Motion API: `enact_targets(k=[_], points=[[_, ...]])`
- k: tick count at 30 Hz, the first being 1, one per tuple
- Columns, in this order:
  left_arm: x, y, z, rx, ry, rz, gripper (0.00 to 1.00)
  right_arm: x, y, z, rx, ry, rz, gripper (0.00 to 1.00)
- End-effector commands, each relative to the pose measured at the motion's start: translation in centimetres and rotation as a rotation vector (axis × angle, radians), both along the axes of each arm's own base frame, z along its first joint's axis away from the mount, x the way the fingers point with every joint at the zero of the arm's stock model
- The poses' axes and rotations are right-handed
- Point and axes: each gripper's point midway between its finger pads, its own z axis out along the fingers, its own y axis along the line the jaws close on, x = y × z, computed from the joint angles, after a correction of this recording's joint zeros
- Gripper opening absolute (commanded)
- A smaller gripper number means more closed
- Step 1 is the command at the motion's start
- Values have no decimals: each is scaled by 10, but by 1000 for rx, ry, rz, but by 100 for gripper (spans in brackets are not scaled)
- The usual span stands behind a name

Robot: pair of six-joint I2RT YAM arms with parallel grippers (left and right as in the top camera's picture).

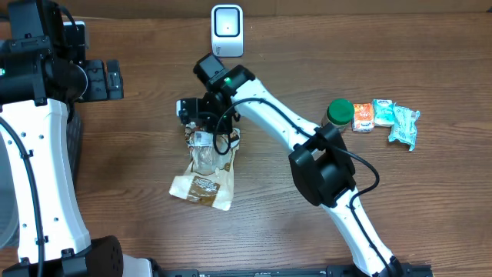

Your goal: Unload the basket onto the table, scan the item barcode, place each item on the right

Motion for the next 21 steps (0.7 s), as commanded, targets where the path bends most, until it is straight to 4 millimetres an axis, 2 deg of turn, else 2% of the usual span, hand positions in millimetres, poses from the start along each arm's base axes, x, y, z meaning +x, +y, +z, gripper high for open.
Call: enact_targets(k=[1,2,3,5,6,8,10,13,15,17,21], points=[[-1,3,5,12,-14,-5,100,23,7,30,53,-25,-154,18],[-1,3,5,12,-14,-5,100,28,7,41,73,-7,-235,24],[-1,3,5,12,-14,-5,99,33,6,54,95,14,-319,36],[-1,3,5,12,-14,-5,99,43,0,82,141,74,-516,75],[-1,3,5,12,-14,-6,99,47,-6,95,161,110,-617,87],[-1,3,5,12,-14,-5,99,50,-23,116,177,196,-804,97],[-1,3,5,12,-14,-5,99,49,-46,126,162,296,-959,100],[-1,3,5,12,-14,-5,100,31,-76,123,92,521,-1119,100],[-1,3,5,12,-14,-5,100,14,-93,113,17,673,-1177,100],[-1,3,5,12,-14,-6,99,5,-110,95,-71,722,-1218,100],[-1,3,5,12,-14,-5,100,-7,-120,64,-162,775,-1235,96]])
